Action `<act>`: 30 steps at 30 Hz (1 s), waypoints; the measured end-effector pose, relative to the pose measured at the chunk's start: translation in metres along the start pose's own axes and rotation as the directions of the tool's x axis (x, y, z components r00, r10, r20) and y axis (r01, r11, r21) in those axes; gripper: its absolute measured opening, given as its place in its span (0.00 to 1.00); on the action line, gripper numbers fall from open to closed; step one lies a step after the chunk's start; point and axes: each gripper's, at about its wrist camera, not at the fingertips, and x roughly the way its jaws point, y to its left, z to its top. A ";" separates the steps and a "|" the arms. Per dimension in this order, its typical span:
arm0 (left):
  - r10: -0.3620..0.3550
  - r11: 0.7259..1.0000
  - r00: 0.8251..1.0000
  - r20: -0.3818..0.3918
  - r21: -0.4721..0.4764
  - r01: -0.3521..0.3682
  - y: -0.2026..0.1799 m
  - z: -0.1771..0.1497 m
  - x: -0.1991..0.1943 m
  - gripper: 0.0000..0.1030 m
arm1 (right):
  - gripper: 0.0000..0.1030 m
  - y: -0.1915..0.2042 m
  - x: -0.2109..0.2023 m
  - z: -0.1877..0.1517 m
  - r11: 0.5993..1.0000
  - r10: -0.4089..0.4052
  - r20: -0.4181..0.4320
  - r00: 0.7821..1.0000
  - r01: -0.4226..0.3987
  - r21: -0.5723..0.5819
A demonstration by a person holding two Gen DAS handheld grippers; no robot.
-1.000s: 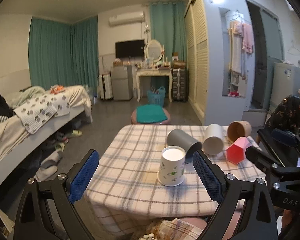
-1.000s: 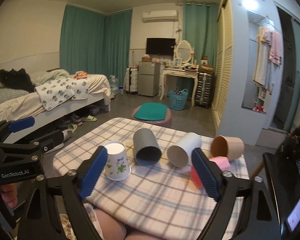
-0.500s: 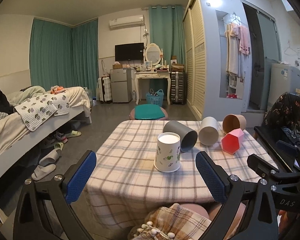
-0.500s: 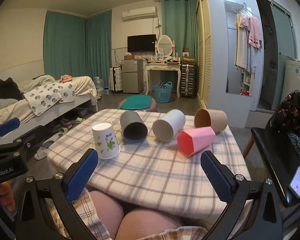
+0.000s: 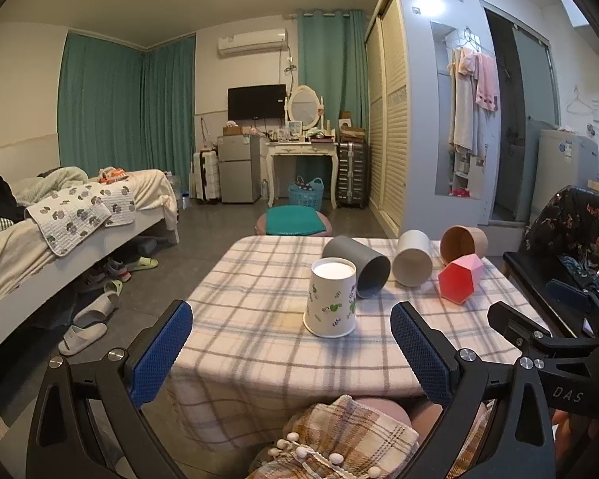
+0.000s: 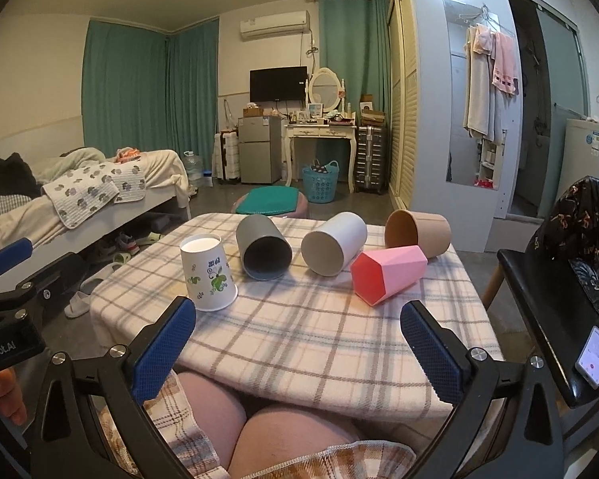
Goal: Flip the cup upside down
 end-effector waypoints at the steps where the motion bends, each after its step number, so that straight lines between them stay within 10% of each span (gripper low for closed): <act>1: 0.002 1.000 1.000 -0.001 0.002 -0.002 0.000 0.000 0.000 1.00 | 1.00 -0.001 0.001 0.000 1.000 0.000 -0.002 1.000 0.000 0.003; 30: -0.003 1.000 1.000 -0.016 -0.008 0.003 0.003 -0.001 0.002 1.00 | 1.00 0.000 0.000 0.000 1.000 0.000 -0.012 1.000 0.000 0.000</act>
